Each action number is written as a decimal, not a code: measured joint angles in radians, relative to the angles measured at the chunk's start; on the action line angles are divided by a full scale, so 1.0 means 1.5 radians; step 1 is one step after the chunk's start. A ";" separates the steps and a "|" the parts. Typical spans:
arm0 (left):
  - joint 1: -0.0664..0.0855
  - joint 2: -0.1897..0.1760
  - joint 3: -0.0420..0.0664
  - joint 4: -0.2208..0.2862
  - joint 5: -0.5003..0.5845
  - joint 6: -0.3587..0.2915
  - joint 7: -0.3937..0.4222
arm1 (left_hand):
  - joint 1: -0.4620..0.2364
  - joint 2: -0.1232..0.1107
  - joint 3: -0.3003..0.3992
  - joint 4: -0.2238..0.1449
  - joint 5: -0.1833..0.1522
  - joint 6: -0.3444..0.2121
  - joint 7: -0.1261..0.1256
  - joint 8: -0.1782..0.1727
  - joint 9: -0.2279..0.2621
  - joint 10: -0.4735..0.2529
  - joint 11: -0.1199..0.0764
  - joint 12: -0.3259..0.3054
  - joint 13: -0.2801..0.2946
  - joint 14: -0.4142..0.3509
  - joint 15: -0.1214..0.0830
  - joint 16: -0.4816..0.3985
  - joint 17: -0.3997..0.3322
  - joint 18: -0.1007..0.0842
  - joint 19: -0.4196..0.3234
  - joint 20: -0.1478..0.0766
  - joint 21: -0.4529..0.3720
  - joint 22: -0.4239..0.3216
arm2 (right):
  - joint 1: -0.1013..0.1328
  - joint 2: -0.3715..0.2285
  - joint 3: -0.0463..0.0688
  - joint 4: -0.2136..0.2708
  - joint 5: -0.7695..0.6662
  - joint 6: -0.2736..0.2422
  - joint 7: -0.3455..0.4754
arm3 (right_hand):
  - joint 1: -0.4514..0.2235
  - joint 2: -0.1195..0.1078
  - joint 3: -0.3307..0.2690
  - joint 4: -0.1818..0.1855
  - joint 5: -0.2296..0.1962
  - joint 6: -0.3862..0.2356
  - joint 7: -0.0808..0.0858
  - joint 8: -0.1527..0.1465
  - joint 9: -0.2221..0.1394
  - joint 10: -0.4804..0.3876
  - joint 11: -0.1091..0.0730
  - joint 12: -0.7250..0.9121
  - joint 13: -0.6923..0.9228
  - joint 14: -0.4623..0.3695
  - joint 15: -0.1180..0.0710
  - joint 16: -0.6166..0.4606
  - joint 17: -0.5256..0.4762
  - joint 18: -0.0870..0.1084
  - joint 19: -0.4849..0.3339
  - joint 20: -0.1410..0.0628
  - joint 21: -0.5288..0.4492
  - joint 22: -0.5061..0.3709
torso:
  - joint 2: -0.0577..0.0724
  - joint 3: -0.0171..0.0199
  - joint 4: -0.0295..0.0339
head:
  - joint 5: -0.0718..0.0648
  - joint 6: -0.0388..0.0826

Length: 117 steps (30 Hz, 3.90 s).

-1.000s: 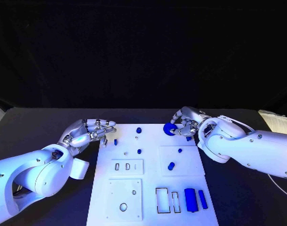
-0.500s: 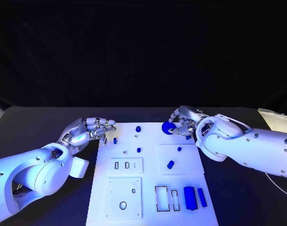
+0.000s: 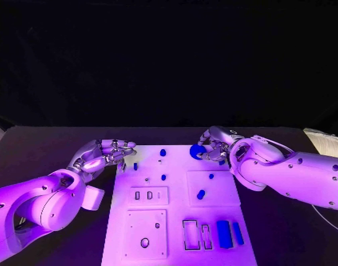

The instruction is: Assemble the parts on the task board

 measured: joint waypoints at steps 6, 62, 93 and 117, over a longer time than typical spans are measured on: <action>0.000 0.000 0.000 0.000 0.000 0.000 0.000 | 0.000 0.000 0.000 0.000 0.000 0.000 0.000 0.000 0.000 0.000 0.000 0.000 0.000 0.000 0.000 0.000 0.000 0.000 0.000 0.000 0.000 0.000 | 0.000 0.000 0.000 0.001 -0.004 0.001 -0.002 | 0.005 -0.004 0.013 0.003 0.013 0.005 0.000 -0.001 -0.001 0.000 0.000 0.000 0.000 0.000 0.000 0.000 0.000 0.000 0.000 0.000 0.000 0.000 | 0.000 0.0000 0.0000 | 0.000 0.000; 0.000 0.003 0.000 -0.003 0.000 0.000 -0.001 | 0.000 0.000 0.002 -0.002 0.000 0.000 0.000 0.000 0.000 -0.002 -0.002 0.000 0.000 0.000 0.000 0.000 -0.001 0.000 0.000 0.000 0.000 0.001 | -0.014 0.114 -0.003 0.058 -0.083 -0.063 0.003 | 0.005 -0.012 0.076 0.001 0.031 0.039 -0.004 0.008 -0.002 0.000 -0.012 0.010 0.000 0.000 -0.010 0.003 0.000 0.000 0.000 -0.010 0.000 0.000 | 0.002 -0.0017 0.0013 | 0.014 -0.006; 0.000 -0.005 0.000 0.001 0.000 0.000 -0.003 | 0.000 0.000 0.002 -0.002 0.000 0.000 0.000 0.000 0.000 -0.002 -0.002 0.000 0.000 0.000 0.000 0.003 -0.002 0.000 -0.003 0.002 0.000 0.001 | -0.019 0.143 -0.003 0.019 -0.108 -0.031 -0.018 | -0.013 -0.026 0.075 0.006 0.021 0.043 -0.010 0.003 -0.005 0.000 -0.012 -0.001 0.000 0.000 -0.010 0.003 0.000 0.000 0.000 -0.010 0.000 0.000 | 0.000 -0.0009 0.0004 | 0.019 -0.013; 0.000 -0.003 0.000 0.000 0.001 0.000 -0.006 | 0.000 0.000 0.002 -0.002 0.000 0.000 0.000 0.000 0.000 -0.002 -0.002 0.000 0.000 0.000 0.000 0.003 -0.003 0.000 -0.002 0.002 0.003 0.001 | -0.021 0.143 -0.004 0.016 -0.089 -0.029 -0.012 | -0.038 -0.006 -0.068 0.052 -0.106 0.005 0.002 -0.025 -0.028 0.000 -0.007 -0.013 0.000 0.000 -0.005 0.002 0.000 0.000 0.000 -0.005 0.000 0.000 | 0.000 -0.0005 0.0003 | 0.017 -0.018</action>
